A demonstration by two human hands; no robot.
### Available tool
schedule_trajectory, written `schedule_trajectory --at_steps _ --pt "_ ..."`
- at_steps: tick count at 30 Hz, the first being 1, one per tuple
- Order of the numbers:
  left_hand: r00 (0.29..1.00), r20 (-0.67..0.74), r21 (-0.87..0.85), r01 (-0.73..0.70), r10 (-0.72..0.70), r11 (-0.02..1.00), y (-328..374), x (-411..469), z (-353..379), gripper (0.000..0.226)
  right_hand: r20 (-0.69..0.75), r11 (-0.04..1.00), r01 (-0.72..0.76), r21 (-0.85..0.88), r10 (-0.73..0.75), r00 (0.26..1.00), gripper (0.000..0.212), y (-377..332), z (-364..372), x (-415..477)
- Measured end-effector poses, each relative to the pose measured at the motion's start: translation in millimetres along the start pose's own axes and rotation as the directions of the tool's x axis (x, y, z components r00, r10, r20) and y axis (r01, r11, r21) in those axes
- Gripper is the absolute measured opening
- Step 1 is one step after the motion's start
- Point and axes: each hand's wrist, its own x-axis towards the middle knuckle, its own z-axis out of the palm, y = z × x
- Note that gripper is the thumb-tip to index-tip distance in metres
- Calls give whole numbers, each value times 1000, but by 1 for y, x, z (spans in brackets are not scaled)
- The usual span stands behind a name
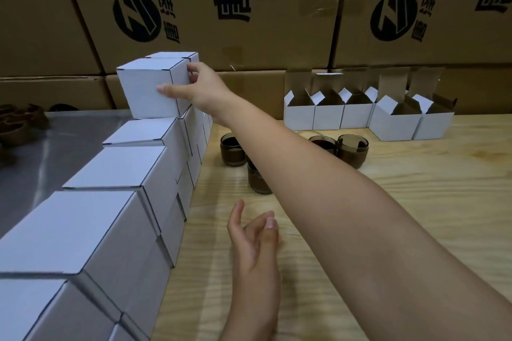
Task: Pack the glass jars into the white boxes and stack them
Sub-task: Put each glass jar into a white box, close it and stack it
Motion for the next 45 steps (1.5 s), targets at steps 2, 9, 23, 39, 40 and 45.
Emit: schedule_trajectory --at_steps 2,9,23,39,40,45 --pt "1000 -2 3 0 0 1000 1 0 0 57 -14 1000 -10 16 10 1000 77 2 0 -1" --pt "1000 -4 29 -2 2 1000 3 -1 0 48 -36 999 17 -44 -18 999 88 -2 -4 -10" --pt "997 64 232 19 -35 973 16 -11 5 17 -633 999 -19 -47 -15 774 18 97 -105 -203" --pt "995 99 271 -22 -6 962 11 -10 3 19 -650 911 -46 -410 -256 716 13 100 -164 -119" --pt "995 96 271 -26 0 962 10 -9 3 20 -567 868 -76 -491 -252 784 18 94 -173 -97" --pt "997 76 252 -21 1 968 5 -6 1 20 -254 626 -220 -748 36 967 57 88 -198 0"
